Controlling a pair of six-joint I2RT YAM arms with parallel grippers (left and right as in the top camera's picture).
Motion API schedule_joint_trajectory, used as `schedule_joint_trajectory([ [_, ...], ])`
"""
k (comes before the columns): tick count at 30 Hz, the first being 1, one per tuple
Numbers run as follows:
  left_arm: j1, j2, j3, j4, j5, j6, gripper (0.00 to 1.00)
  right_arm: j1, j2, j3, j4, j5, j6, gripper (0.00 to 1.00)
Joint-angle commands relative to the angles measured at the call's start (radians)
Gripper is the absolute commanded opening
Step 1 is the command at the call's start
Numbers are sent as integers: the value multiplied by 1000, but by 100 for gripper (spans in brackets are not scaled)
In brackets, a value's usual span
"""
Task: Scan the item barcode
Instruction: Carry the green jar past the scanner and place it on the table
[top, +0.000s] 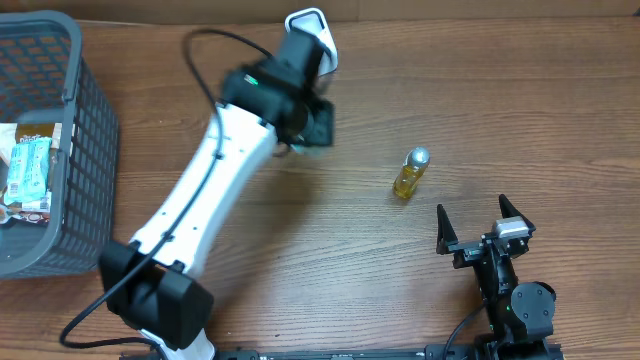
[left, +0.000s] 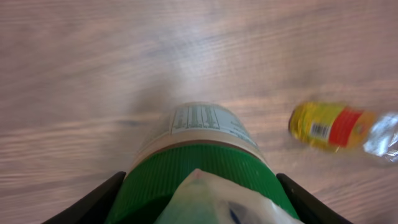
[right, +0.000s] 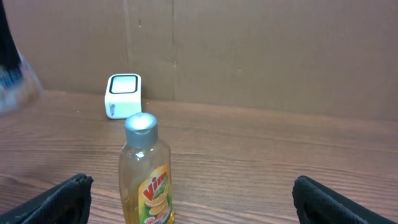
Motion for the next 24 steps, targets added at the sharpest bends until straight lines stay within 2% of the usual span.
schedule_joint_trajectory([
  [1, -75, -20, -116, 68, -46, -79, 48, -6, -7, -10, 6, -6, -1, 100],
  [6, -147, -2, -215, 161, -56, -93, 48, -6, -7, -10, 6, -6, -1, 100],
  [13, -203, 110, -220, 164, -65, -113, 49, -6, -7, -10, 6, -6, -1, 100],
  [24, -218, 157, -220, 166, -47, -122, 50, -6, -7, -10, 6, -6, -1, 100],
])
